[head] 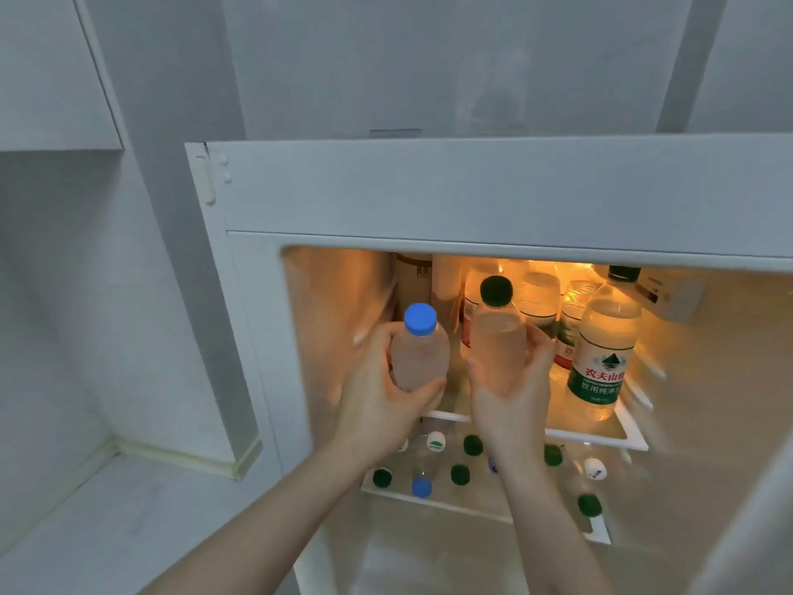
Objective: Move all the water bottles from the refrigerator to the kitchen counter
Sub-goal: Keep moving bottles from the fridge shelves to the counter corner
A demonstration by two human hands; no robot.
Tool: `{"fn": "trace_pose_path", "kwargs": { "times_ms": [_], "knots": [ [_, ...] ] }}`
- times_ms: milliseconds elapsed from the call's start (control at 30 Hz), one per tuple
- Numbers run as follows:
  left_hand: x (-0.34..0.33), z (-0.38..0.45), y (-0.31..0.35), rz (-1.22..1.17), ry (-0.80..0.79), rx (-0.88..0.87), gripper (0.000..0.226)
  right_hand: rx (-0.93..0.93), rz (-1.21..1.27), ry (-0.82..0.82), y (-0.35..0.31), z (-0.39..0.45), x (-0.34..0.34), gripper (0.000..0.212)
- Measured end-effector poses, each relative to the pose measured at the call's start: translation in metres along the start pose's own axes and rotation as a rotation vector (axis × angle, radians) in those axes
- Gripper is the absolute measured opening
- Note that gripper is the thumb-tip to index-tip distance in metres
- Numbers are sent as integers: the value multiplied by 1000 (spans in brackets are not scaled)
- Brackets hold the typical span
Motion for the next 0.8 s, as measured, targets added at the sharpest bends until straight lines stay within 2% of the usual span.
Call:
{"fn": "trace_pose_path", "kwargs": {
  "times_ms": [267,433,567,800],
  "knots": [
    [109,-128,1,-62,76,147,58,110,190,-144,-69,-83,-21,77],
    [192,-237,-19,-34,220,279,60,134,327,-273,-134,-158,-41,74],
    [254,-329,-35,27,351,411,56,117,428,-452,-182,-224,-59,68],
    [340,-493,-45,75,614,602,56,91,525,-886,-258,-372,-83,70]
  ]
}}
Point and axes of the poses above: each hand's wrist, its own z-axis towards the middle knuckle, its own x-axis out of the back of the hand, y = z × x, the point moved 4 cm from there along z, towards the middle knuckle, and after that the axes turned 13 degrees about x, right-handed, at the moved point
